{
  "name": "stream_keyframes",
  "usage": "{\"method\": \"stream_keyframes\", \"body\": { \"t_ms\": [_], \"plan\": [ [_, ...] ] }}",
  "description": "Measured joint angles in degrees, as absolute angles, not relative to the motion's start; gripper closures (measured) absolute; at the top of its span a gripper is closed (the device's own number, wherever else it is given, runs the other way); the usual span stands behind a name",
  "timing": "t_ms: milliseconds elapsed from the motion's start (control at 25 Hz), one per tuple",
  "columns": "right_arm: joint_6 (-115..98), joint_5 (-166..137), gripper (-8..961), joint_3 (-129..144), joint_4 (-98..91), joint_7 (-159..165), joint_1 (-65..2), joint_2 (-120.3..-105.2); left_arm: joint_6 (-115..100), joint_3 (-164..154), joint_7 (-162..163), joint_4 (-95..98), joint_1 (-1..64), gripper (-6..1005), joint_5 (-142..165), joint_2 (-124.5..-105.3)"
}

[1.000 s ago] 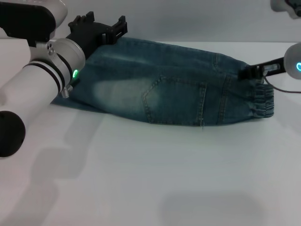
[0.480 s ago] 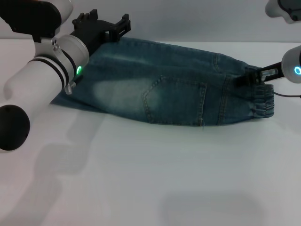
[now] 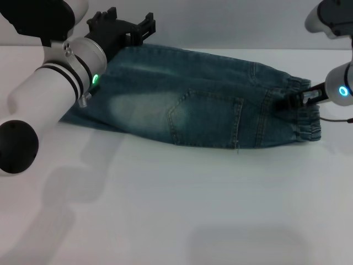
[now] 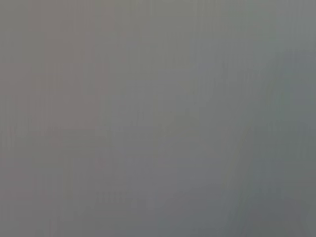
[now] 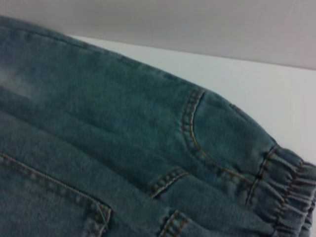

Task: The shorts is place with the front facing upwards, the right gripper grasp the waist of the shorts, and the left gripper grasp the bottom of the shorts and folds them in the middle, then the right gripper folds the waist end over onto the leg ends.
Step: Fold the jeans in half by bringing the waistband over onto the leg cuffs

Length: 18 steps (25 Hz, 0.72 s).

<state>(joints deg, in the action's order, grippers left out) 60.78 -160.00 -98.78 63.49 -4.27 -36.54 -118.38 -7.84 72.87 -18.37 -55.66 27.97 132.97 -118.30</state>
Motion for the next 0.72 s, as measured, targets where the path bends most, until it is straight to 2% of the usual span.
{"method": "stream_keyframes", "body": {
  "t_ms": [80, 320, 720],
  "plan": [
    [60.48, -160.09, 252, -99.05, 64.04, -4.19, -36.32, -118.38, -8.17, 72.86, -18.37, -55.62, 27.99, 140, 132.97, -118.30],
    [58.78, -160.56, 337, -99.69, 64.15, -4.78, -36.07, -118.29, -8.45, 72.91, -18.36, -54.98, 28.22, 140, 132.98, -118.30],
    [58.33, -160.44, 795, -101.56, 62.99, -6.08, -36.33, -117.91, -8.71, 72.95, -18.27, -53.64, 29.58, 140, 132.88, -118.30]
  ]
}}
